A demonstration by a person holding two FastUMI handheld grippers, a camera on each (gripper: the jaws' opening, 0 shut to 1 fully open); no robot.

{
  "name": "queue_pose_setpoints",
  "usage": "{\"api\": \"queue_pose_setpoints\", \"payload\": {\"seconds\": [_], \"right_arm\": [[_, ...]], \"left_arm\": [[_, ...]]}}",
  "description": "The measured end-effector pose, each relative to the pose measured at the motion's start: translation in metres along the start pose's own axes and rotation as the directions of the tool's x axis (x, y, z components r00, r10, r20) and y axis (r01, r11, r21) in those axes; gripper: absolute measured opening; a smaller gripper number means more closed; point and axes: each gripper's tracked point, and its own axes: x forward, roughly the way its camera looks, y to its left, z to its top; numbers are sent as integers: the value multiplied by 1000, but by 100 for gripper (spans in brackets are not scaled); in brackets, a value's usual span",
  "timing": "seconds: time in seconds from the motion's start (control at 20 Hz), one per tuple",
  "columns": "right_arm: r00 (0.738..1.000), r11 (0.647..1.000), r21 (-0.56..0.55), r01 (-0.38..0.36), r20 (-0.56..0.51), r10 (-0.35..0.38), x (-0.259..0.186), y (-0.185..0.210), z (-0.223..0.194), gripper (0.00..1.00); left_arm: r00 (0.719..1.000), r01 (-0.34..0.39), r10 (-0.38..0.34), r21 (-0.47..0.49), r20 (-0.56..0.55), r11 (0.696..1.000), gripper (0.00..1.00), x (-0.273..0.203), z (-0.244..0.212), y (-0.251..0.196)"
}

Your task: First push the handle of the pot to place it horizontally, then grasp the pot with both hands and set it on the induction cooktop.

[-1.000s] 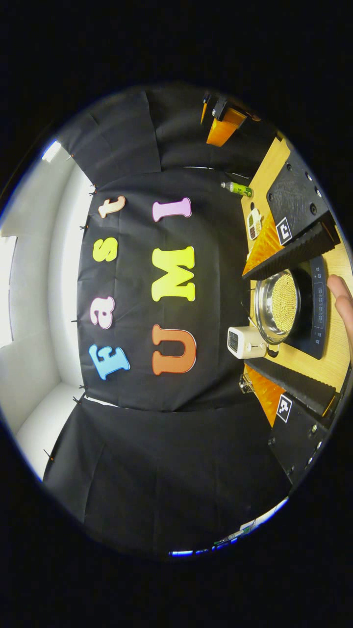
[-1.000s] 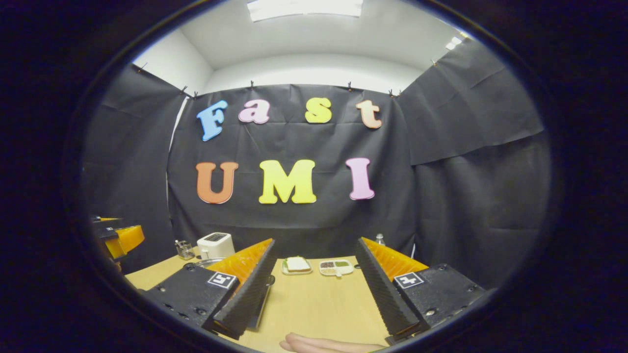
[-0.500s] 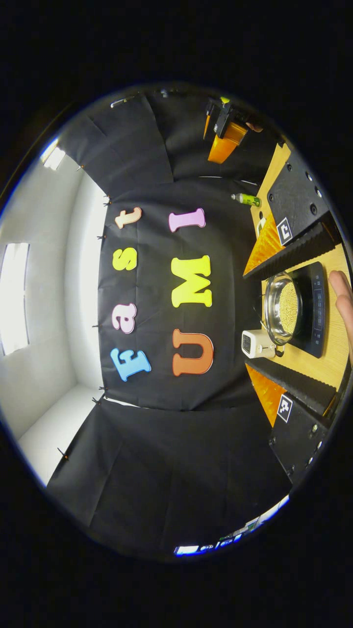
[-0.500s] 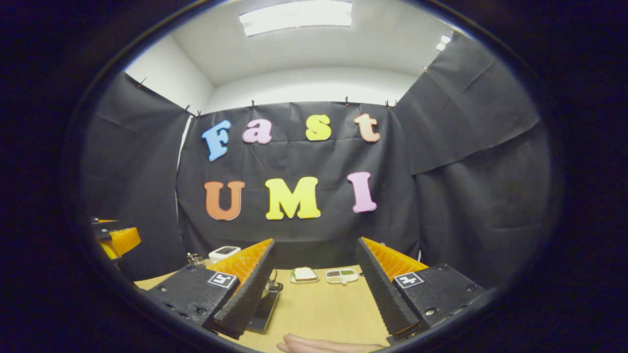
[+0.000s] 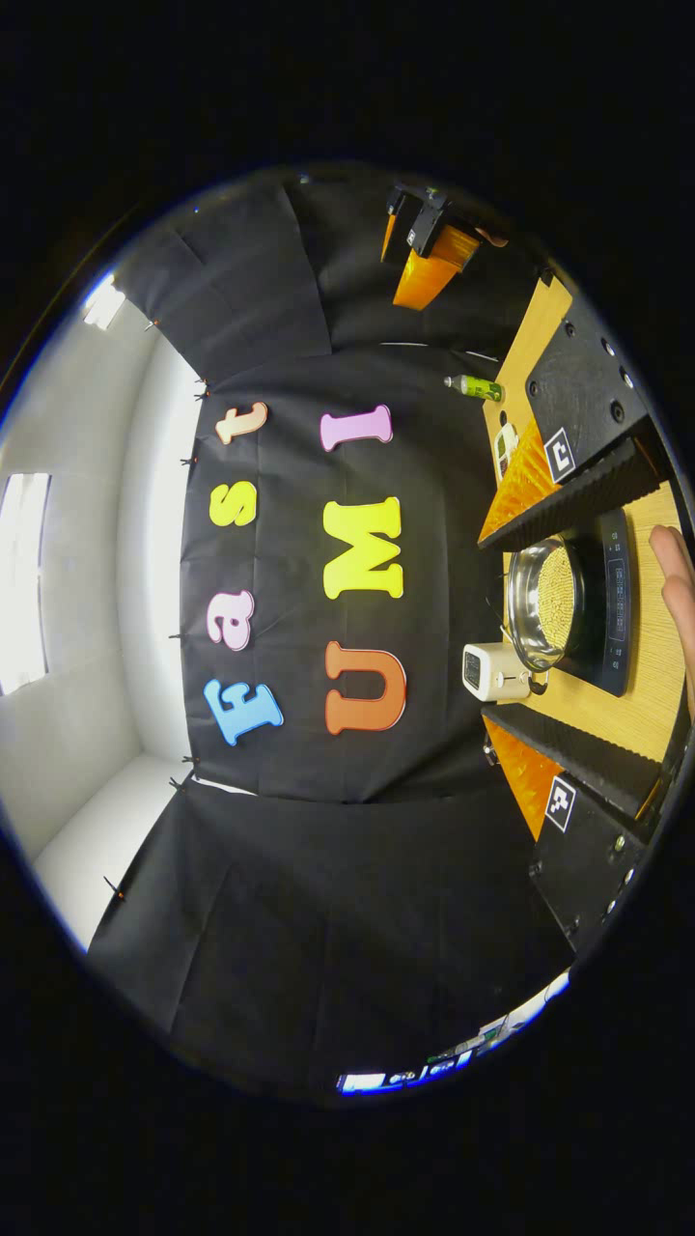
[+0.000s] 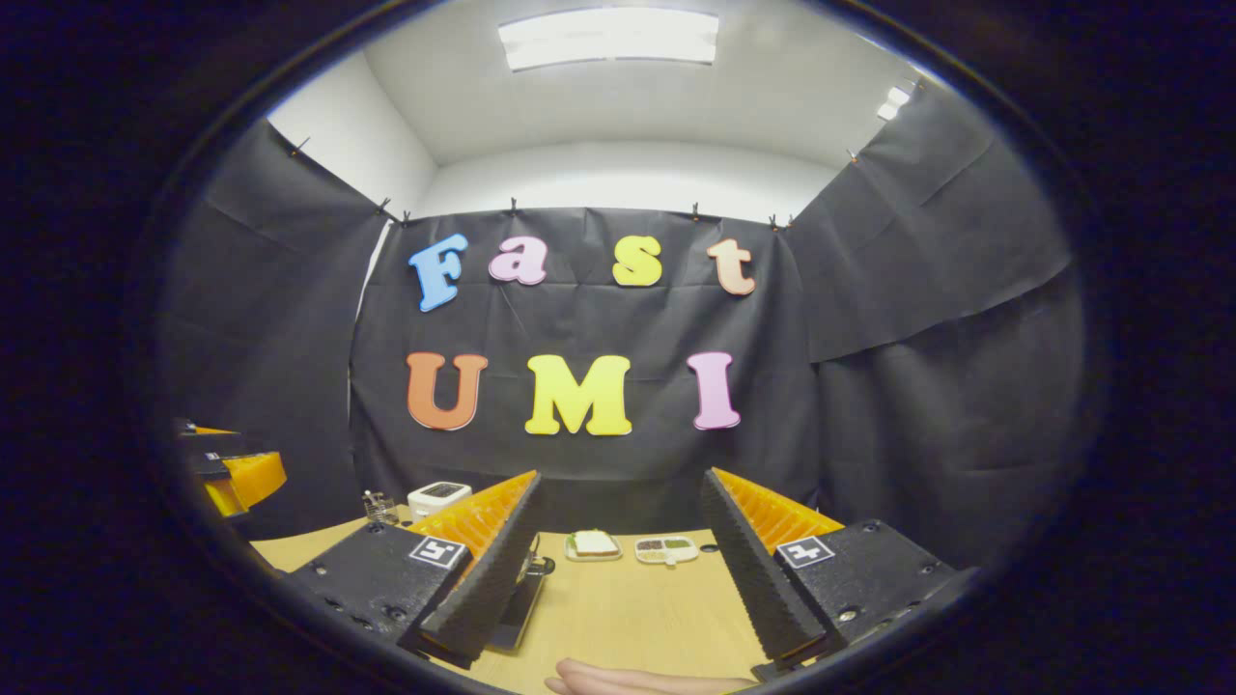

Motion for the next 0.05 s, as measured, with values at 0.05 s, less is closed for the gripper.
{"api": "queue_pose_setpoints", "payload": {"seconds": [0.05], "right_arm": [[1000,1000,1,0,-4,0,0,1,-1,100]], "left_arm": [[1000,-9,9,-2,-1,1000,94,1,0,3]]}}
